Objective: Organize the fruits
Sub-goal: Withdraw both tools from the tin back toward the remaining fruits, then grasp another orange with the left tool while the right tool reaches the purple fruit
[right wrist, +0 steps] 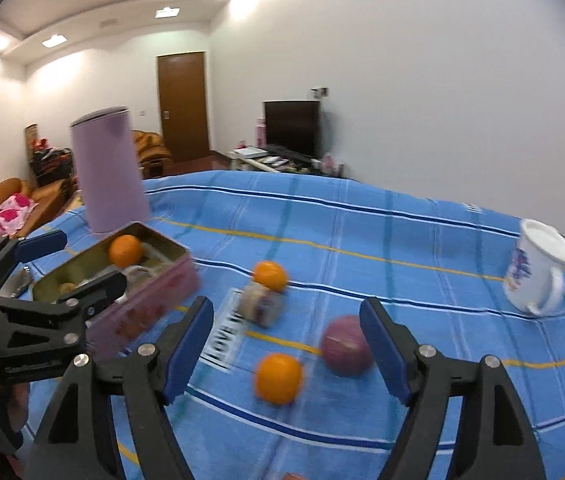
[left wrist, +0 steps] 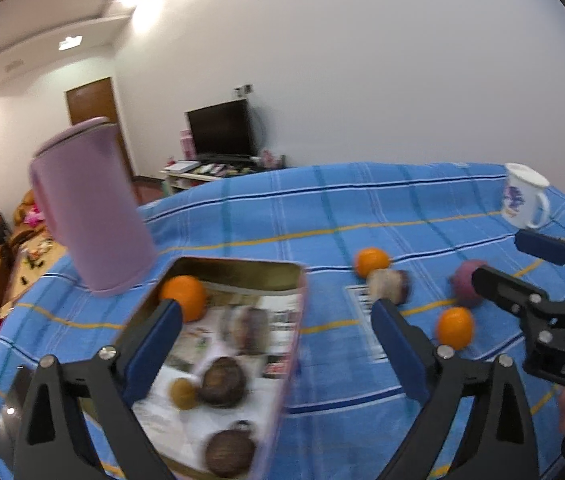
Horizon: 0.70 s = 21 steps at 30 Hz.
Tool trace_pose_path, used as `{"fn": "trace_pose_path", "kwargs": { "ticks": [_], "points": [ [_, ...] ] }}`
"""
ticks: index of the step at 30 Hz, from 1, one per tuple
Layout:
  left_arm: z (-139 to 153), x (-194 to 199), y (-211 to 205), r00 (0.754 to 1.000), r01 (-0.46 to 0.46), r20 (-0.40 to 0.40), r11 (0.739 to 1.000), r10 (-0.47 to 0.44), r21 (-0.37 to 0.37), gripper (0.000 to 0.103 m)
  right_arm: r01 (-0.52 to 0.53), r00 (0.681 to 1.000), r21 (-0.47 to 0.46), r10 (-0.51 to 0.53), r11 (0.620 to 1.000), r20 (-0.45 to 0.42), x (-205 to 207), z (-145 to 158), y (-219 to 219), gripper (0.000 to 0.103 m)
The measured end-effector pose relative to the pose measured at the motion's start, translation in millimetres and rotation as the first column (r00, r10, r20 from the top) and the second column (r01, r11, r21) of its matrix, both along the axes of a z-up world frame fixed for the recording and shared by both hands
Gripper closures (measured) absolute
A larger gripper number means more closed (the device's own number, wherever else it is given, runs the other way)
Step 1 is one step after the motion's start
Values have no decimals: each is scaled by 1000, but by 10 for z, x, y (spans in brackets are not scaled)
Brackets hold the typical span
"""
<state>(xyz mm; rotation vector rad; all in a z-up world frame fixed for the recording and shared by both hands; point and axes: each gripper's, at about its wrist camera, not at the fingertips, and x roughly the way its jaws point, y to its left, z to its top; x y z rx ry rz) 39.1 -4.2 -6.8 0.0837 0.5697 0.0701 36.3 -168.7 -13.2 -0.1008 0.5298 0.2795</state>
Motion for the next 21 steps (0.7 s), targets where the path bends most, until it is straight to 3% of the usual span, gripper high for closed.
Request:
{"fn": "trace_pose_path", "kwargs": {
  "ticks": [8, 13, 21],
  "points": [
    [-162, 98, -573, 985, 150, -73, 987, -154, -50, 6, 159, 987, 18, -158, 987, -34, -26, -81, -569, 26],
    [-256, 193, -879, 970, 215, -108, 975, -219, -55, 7, 204, 978, 45, -202, 978, -46, -35, -107, -773, 26],
    [-460, 440, -1046, 932, 268, -208, 951, -297, -158, 22, 216, 975, 49, -214, 975, -59, -41, -157, -856, 25]
  ]
}}
